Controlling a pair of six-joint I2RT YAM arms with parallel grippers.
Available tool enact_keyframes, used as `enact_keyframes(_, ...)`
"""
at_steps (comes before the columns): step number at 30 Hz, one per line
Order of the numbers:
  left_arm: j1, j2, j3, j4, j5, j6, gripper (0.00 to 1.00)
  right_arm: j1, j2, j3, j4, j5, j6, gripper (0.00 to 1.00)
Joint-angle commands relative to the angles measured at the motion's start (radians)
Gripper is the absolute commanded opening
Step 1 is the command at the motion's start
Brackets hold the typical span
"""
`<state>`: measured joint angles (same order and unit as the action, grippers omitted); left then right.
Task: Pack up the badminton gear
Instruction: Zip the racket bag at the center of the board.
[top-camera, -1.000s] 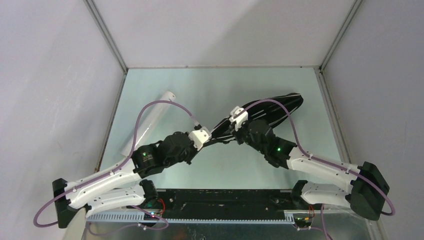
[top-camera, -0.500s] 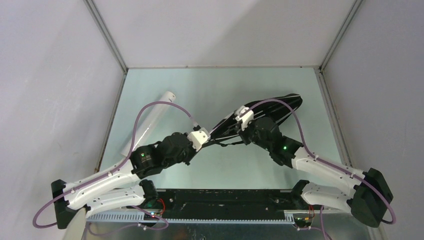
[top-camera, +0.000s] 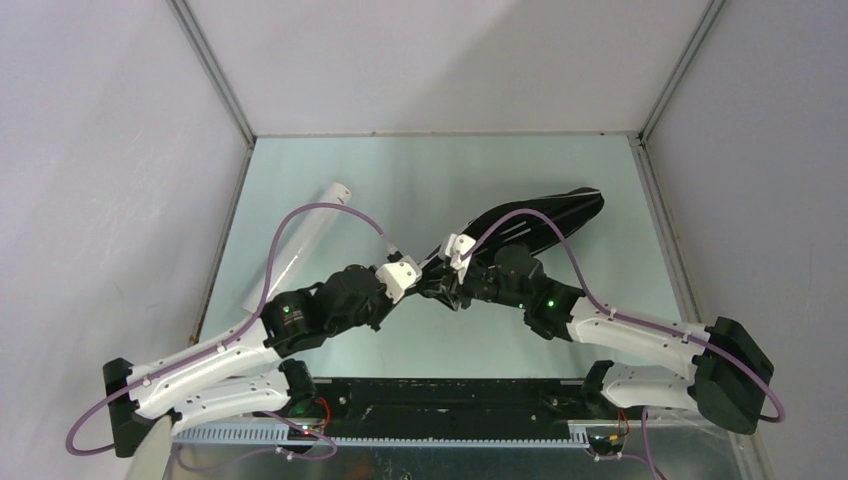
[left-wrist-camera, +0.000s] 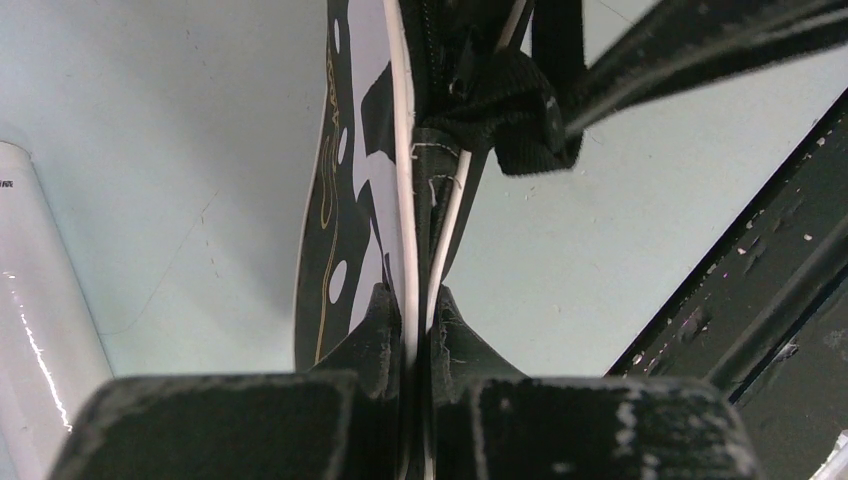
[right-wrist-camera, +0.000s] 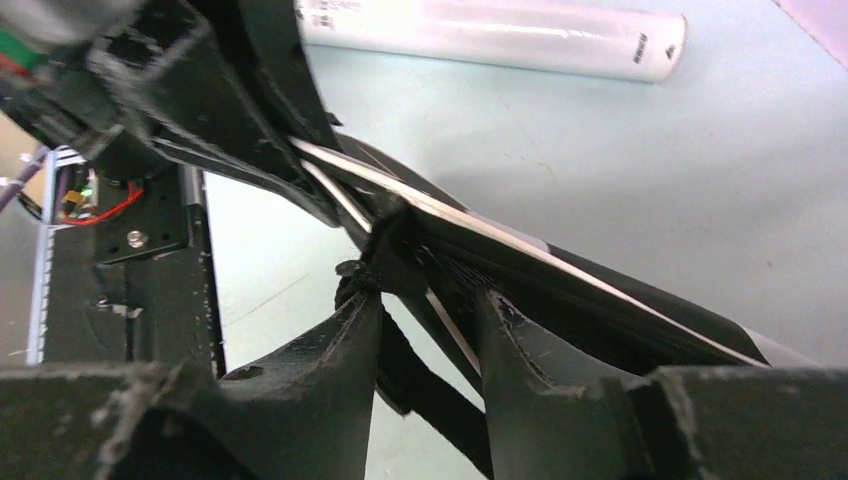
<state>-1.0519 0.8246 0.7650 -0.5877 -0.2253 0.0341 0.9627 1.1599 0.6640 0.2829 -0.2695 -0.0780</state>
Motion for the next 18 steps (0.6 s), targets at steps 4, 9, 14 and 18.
enact_keyframes(4,-0.003,0.005,0.012,0.022,0.026,-0.022,0.0,0.044,0.011,0.016,0.135,-0.04,0.017,0.48)
enact_keyframes(9,-0.003,0.005,0.015,0.022,0.036,-0.023,0.0,0.076,0.071,0.041,0.187,0.115,0.045,0.47)
enact_keyframes(14,-0.003,0.006,0.014,0.019,0.044,-0.022,0.0,0.129,0.105,0.073,0.199,0.241,0.038,0.42)
enact_keyframes(18,-0.003,0.012,0.014,0.009,0.037,-0.02,0.0,0.15,0.085,0.074,0.178,0.372,0.062,0.18)
